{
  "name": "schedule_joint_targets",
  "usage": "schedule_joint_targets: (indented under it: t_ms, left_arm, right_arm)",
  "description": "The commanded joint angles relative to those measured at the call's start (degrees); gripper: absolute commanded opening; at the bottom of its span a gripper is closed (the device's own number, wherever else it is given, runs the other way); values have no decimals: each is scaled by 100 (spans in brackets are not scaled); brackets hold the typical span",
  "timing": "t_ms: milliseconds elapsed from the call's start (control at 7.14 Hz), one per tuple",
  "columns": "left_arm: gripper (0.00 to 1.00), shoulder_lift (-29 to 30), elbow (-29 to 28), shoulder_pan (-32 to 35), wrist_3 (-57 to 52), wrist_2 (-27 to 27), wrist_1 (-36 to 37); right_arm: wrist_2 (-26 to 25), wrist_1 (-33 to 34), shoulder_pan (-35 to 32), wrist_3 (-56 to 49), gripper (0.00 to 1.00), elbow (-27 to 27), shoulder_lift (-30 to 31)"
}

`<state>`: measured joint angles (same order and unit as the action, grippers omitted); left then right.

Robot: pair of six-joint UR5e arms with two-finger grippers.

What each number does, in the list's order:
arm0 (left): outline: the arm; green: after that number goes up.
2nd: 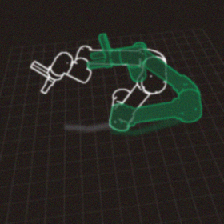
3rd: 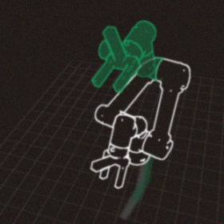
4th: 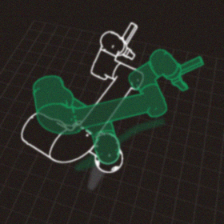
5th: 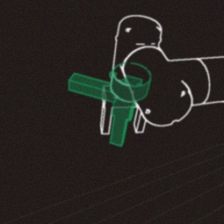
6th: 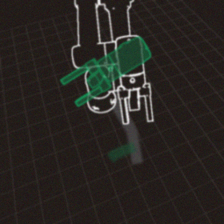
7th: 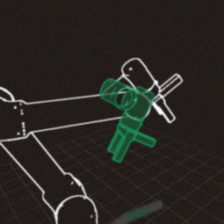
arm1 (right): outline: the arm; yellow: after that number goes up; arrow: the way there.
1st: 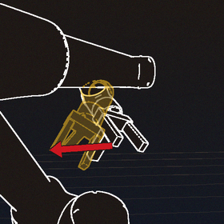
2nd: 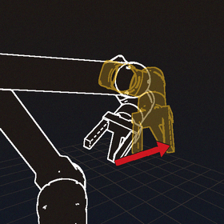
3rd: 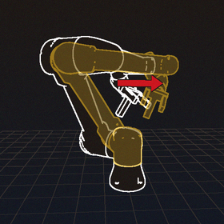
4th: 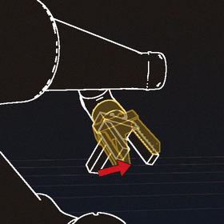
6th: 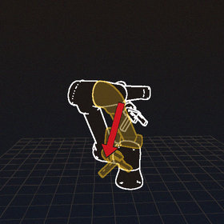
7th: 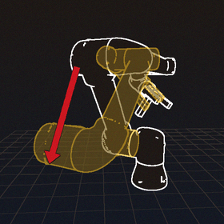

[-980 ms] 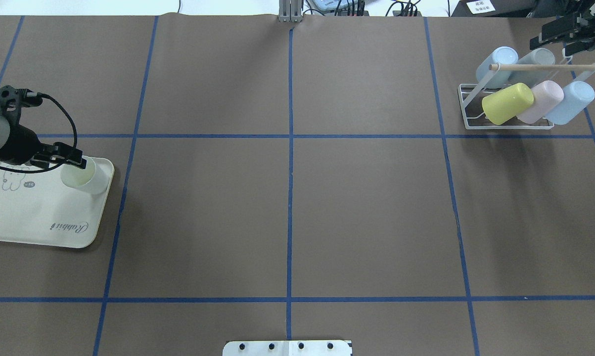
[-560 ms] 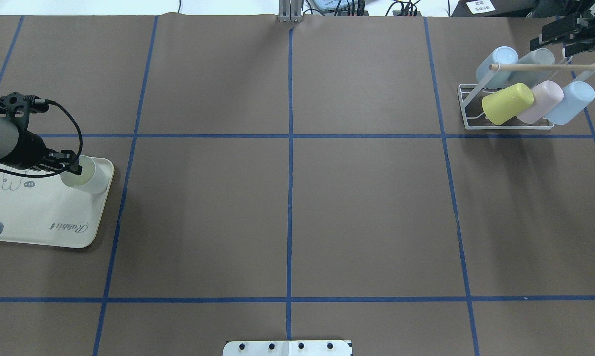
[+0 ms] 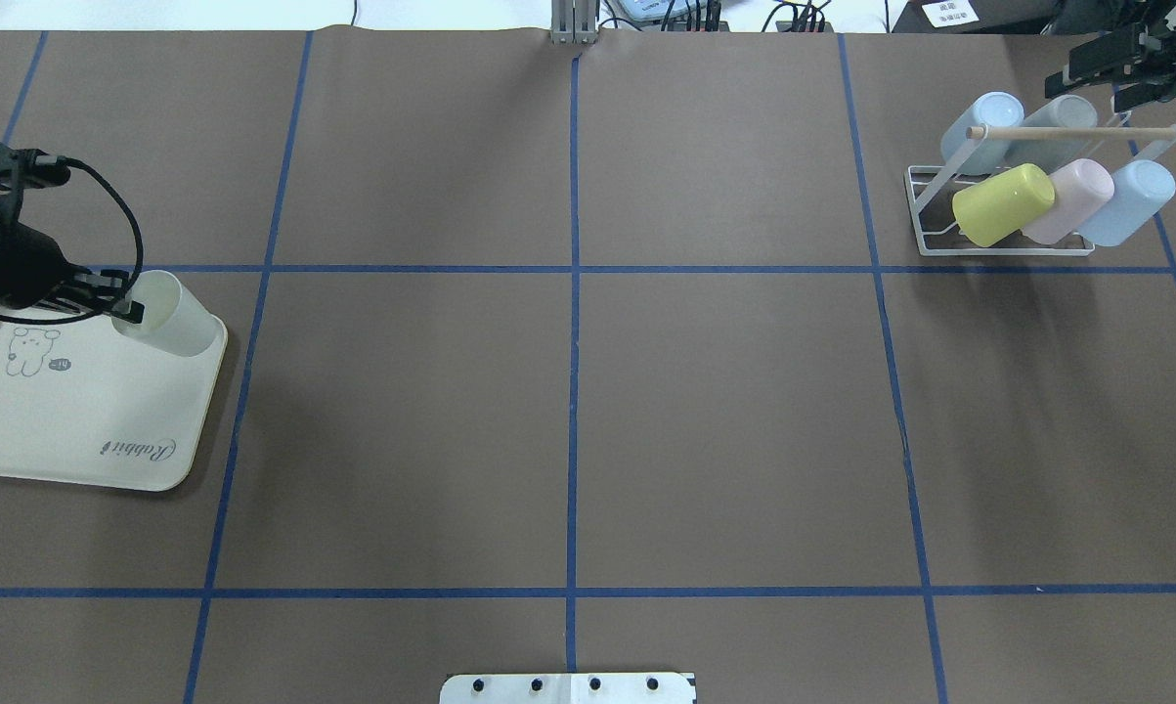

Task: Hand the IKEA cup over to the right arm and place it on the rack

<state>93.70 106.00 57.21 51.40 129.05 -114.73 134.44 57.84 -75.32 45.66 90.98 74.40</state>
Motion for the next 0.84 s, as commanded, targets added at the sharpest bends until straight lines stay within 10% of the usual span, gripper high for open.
schedule_joint_targets:
  t_ms: [0,700]
  left_arm:
    - [0,419,718,344,307,333,898]
    - [0,2344,362,-1009,4143,-573,-596]
  right_arm:
    - [38,-1,0,345,98,182,-31]
    - [-14,-611,974,3919,98,1957,13]
